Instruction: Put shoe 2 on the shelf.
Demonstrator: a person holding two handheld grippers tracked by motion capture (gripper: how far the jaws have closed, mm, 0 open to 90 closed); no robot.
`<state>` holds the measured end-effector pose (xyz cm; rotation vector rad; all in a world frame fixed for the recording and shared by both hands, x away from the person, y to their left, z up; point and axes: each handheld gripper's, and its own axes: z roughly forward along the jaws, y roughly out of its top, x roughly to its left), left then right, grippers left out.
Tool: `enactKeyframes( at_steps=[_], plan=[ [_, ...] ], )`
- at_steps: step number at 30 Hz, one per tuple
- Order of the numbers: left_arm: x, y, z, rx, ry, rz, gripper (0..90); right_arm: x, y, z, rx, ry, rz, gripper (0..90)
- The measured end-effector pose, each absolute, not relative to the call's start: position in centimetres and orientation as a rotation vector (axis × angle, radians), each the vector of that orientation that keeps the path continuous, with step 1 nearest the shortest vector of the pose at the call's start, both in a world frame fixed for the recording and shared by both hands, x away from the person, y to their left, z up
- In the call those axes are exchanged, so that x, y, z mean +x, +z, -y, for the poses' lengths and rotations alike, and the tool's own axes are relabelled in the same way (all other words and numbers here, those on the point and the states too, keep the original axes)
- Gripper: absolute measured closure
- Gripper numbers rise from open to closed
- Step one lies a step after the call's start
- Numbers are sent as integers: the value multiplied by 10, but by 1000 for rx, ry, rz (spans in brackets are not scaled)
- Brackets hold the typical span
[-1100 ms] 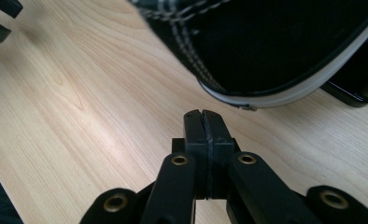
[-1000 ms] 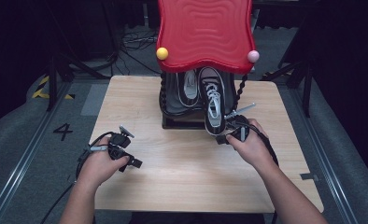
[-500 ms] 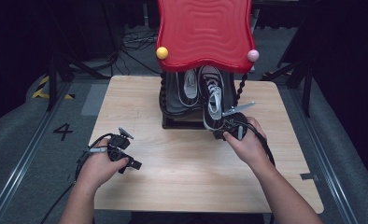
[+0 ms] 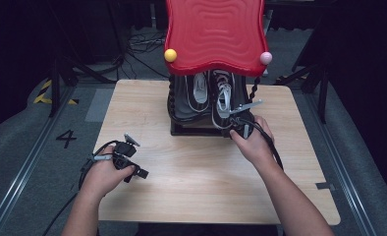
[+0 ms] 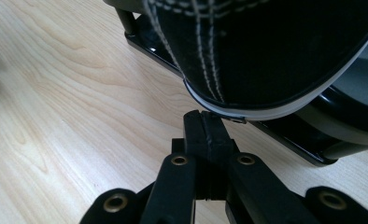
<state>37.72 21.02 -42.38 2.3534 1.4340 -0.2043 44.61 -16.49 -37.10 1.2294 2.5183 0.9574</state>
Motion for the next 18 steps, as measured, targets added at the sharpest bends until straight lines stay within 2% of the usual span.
enactKeyframes(
  at_steps=[18],
  plan=[
    [374, -424, -214, 2354, -211, -1441, 410, 472, -367, 163, 1283, 989, -2379, 900]
  ],
)
